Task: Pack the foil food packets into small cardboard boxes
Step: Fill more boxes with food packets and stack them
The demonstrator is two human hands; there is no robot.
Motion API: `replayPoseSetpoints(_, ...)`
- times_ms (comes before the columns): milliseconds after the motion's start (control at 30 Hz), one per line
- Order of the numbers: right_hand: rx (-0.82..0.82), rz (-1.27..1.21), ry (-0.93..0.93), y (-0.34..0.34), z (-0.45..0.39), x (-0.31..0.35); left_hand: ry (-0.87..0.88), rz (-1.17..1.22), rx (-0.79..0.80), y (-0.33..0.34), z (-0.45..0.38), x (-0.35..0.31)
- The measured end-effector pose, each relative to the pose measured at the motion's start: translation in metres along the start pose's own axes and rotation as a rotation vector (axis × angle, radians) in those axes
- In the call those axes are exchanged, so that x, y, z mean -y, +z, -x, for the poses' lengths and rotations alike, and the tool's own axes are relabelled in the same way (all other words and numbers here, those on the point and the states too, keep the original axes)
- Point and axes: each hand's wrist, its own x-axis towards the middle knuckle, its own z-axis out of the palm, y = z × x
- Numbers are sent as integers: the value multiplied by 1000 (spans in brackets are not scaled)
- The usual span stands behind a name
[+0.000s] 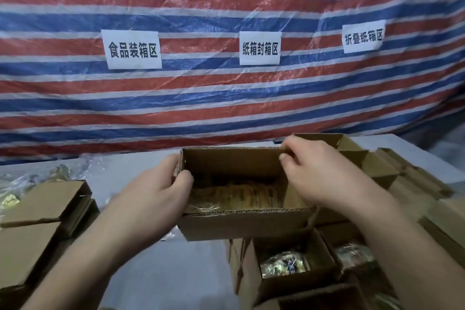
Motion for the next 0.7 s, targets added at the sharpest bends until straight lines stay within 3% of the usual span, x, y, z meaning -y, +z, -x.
replayPoseSetpoints(367,-42,417,266,-56,41,-150,48,172,394,140,-10,-96)
replayPoseSetpoints(567,21,421,351,-45,38,-211,16,153,478,195,-24,-127)
replayPoseSetpoints(700,43,387,396,-37,27,-232,2,66,446,228,-36,-140)
